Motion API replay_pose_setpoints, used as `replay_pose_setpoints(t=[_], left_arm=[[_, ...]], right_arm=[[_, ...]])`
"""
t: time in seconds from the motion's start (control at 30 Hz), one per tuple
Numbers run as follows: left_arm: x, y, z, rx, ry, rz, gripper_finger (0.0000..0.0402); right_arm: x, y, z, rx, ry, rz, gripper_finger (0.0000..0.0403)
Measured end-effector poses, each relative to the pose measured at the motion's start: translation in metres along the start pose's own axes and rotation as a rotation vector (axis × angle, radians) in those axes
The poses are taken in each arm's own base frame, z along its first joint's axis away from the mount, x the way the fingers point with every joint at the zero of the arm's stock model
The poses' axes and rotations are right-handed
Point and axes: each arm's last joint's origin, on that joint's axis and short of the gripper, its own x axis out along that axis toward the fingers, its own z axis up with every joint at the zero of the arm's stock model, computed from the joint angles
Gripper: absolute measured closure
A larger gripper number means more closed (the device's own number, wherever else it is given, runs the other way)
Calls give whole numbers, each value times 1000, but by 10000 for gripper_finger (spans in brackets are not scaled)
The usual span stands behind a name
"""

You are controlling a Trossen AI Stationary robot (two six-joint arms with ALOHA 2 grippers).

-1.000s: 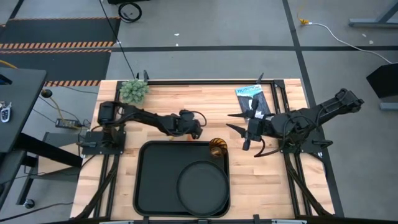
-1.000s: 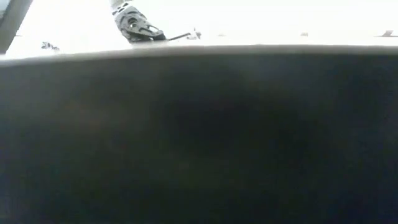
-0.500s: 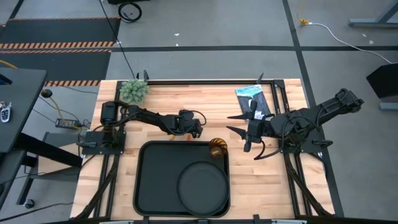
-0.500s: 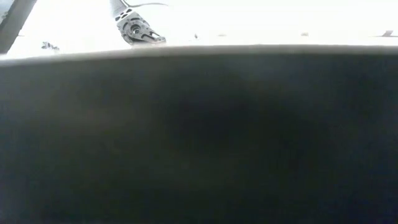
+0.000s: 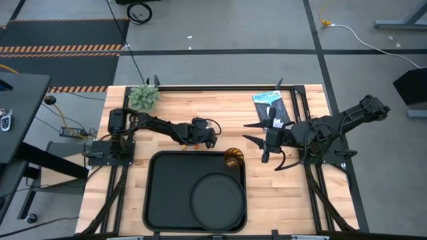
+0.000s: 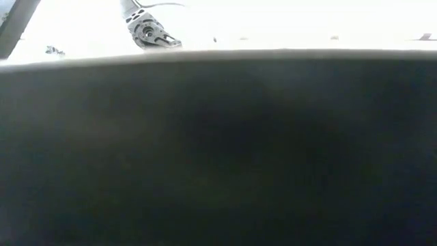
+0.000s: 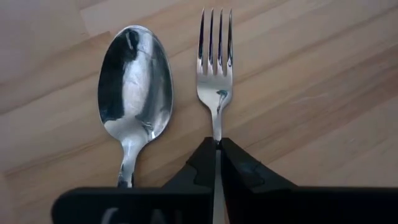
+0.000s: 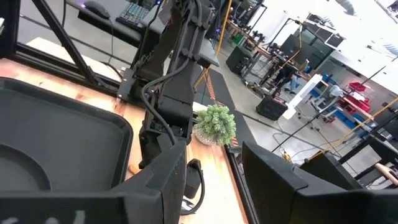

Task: Pick and place plate/cup/fork/spoon on tray
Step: Put the orange fork on the black tray beside the black plate

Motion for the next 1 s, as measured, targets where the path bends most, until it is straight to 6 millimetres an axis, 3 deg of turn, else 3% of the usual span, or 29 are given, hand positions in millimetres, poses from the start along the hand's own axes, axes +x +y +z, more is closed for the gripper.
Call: replay_pose_setpoints(t=[0.3, 0.43, 0.53, 0.73, 1.0], left_arm=[[-20, -7, 19, 49, -70, -44, 389], [-45, -14, 27, 56, -112, -93, 389], [-72, -18, 21, 71, -122, -121, 389], [-121, -28, -22, 108, -64, -178, 389], [-159, -29, -81, 75, 155, -215, 388]], right_arm=[[0, 0, 0, -3, 4, 2, 240], [0, 1, -1, -7, 13, 5, 240], [0, 1, -3, -13, 25, 10, 240], [0, 2, -4, -17, 35, 14, 240], [0, 2, -3, -25, 19, 25, 240]])
